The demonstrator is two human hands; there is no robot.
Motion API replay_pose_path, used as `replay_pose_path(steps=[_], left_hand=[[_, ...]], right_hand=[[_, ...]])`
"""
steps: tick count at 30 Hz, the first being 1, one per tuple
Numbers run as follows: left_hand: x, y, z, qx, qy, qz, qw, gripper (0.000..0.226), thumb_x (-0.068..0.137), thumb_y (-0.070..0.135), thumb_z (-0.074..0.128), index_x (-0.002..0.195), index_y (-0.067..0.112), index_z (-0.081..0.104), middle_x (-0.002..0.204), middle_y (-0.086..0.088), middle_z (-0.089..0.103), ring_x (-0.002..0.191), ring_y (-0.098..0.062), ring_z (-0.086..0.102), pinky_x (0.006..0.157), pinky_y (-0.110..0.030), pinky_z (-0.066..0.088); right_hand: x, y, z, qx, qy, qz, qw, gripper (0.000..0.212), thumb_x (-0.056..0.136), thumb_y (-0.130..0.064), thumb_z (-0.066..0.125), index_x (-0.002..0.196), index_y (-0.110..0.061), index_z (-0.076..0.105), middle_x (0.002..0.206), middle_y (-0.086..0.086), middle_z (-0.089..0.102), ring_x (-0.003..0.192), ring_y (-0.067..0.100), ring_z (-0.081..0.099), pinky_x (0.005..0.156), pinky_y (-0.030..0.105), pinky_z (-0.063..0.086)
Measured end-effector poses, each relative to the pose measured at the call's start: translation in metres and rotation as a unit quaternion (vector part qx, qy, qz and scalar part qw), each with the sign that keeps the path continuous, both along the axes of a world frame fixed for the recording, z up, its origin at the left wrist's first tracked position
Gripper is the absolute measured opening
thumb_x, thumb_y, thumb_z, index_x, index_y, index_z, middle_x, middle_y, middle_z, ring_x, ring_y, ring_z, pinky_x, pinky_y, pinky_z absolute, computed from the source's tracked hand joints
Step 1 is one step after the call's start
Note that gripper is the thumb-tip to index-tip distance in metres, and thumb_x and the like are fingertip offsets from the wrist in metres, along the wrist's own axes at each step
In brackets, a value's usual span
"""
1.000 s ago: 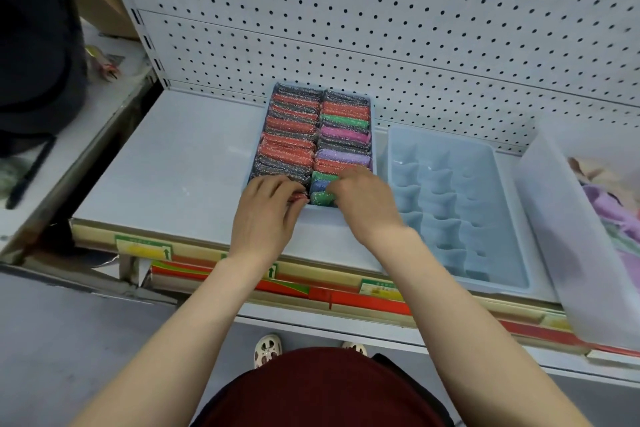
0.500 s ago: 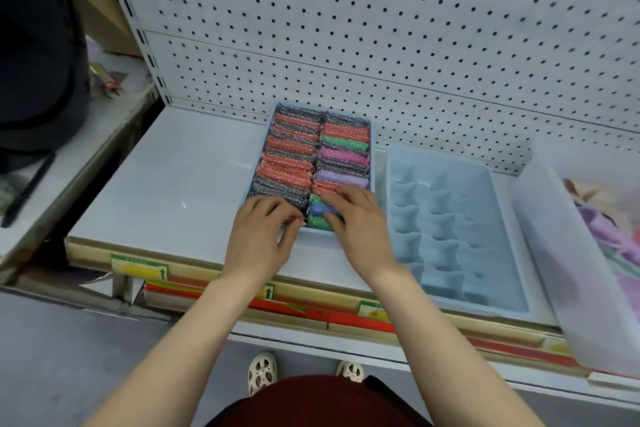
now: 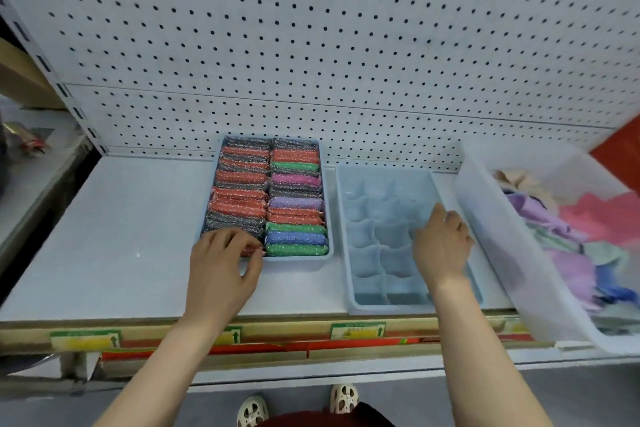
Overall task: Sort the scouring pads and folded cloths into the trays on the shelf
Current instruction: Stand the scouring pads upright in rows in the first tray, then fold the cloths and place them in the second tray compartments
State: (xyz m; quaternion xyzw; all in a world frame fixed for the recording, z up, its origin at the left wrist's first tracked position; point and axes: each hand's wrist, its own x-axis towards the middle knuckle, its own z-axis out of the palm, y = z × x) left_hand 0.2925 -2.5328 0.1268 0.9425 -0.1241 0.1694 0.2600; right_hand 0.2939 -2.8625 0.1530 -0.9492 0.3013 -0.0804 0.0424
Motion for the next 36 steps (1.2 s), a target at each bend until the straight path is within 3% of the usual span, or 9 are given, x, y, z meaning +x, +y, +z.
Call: replay_pose_path(steps=[2, 11, 14, 16, 20, 28, 32, 34, 36], left_hand=[[0.002, -0.004, 0.001, -0.002, -0.001, -0.007, 1.000, 0.022, 0.086, 0.036, 0.048, 0.086, 0.023, 0.066, 0.089, 0.007, 0.060, 0.086, -0.020, 0.054, 0.077, -0.035, 0.037], [-0.005, -0.021, 0.015, 0.032, 0.019, -0.015, 0.999, 0.020, 0.081, 0.038, 0.047, 0.081, 0.025, 0.062, 0.087, 0.010, 0.057, 0.087, -0.020, 0.051, 0.077, -0.034, 0.036], [-0.001, -0.040, 0.027, 0.073, -0.005, -0.052, 0.996, 0.033, 0.085, 0.041, 0.048, 0.102, 0.021, 0.068, 0.112, 0.002, 0.061, 0.114, -0.027, 0.050, 0.096, -0.040, 0.040], [0.007, -0.059, 0.030, 0.121, 0.016, -0.104, 0.987, 0.045, 0.090, 0.048, 0.046, 0.126, 0.026, 0.060, 0.137, 0.000, 0.053, 0.137, -0.030, 0.036, 0.114, -0.048, 0.028], [0.017, -0.088, 0.018, 0.195, 0.070, -0.144, 0.968, 0.055, 0.097, 0.059, 0.029, 0.146, 0.036, 0.038, 0.157, 0.004, 0.031, 0.149, -0.031, 0.014, 0.118, -0.057, 0.012], [0.020, -0.105, 0.013, 0.221, 0.079, -0.132, 0.963, 0.055, 0.098, 0.057, 0.024, 0.147, 0.036, 0.037, 0.156, 0.002, 0.033, 0.145, -0.035, 0.026, 0.115, -0.061, 0.018], [0.017, -0.110, 0.014, 0.222, 0.082, -0.139, 0.962, 0.055, 0.096, 0.056, 0.025, 0.144, 0.036, 0.043, 0.154, 0.003, 0.038, 0.143, -0.035, 0.030, 0.114, -0.061, 0.019], [0.017, -0.113, 0.015, 0.225, 0.086, -0.137, 0.961, 0.055, 0.095, 0.056, 0.026, 0.142, 0.036, 0.045, 0.153, 0.003, 0.039, 0.142, -0.034, 0.030, 0.113, -0.061, 0.020], [0.017, -0.118, 0.019, 0.212, 0.091, -0.123, 0.965, 0.054, 0.093, 0.054, 0.030, 0.140, 0.033, 0.045, 0.150, 0.003, 0.042, 0.141, -0.033, 0.032, 0.111, -0.061, 0.023]], right_hand=[[-0.003, -0.012, 0.004, -0.010, 0.040, 0.010, 0.999, 0.038, 0.075, 0.005, 0.058, 0.113, 0.003, 0.056, 0.112, 0.025, 0.055, 0.097, 0.044, 0.059, 0.080, 0.044, 0.046], [0.020, -0.042, 0.005, 0.030, 0.076, 0.043, 0.996, 0.046, 0.084, 0.006, 0.051, 0.128, -0.005, 0.053, 0.128, 0.020, 0.049, 0.116, 0.039, 0.049, 0.096, 0.039, 0.040], [0.019, -0.024, 0.002, -0.001, 0.037, 0.089, 0.995, 0.046, 0.091, -0.016, 0.048, 0.137, -0.011, 0.052, 0.138, 0.025, 0.046, 0.130, 0.048, 0.037, 0.105, 0.051, 0.034], [0.008, 0.005, 0.004, 0.043, 0.053, 0.112, 0.991, 0.051, 0.099, -0.040, 0.026, 0.143, -0.023, 0.046, 0.152, 0.019, 0.035, 0.141, 0.046, 0.024, 0.112, 0.056, 0.024], [-0.032, 0.055, 0.001, 0.124, 0.153, 0.130, 0.972, 0.059, 0.098, -0.061, 0.010, 0.152, -0.041, 0.023, 0.163, -0.001, 0.015, 0.151, 0.032, 0.003, 0.120, 0.054, 0.004], [-0.020, 0.035, -0.006, 0.082, 0.085, 0.136, 0.984, 0.056, 0.100, -0.057, 0.018, 0.142, -0.033, 0.047, 0.152, -0.002, 0.043, 0.140, 0.026, 0.038, 0.112, 0.049, 0.029], [-0.007, 0.026, -0.001, 0.085, 0.097, 0.157, 0.979, 0.067, 0.094, -0.060, 0.010, 0.139, -0.031, 0.050, 0.149, -0.001, 0.046, 0.132, 0.026, 0.049, 0.109, 0.049, 0.034], [-0.006, 0.026, 0.002, 0.096, 0.104, 0.163, 0.976, 0.070, 0.092, -0.060, 0.009, 0.139, -0.029, 0.050, 0.149, 0.001, 0.046, 0.131, 0.027, 0.049, 0.108, 0.049, 0.034], [-0.004, 0.019, 0.006, 0.122, 0.109, 0.185, 0.969, 0.055, 0.100, -0.055, 0.025, 0.142, -0.027, 0.046, 0.151, 0.003, 0.042, 0.137, 0.026, 0.041, 0.110, 0.046, 0.033]])
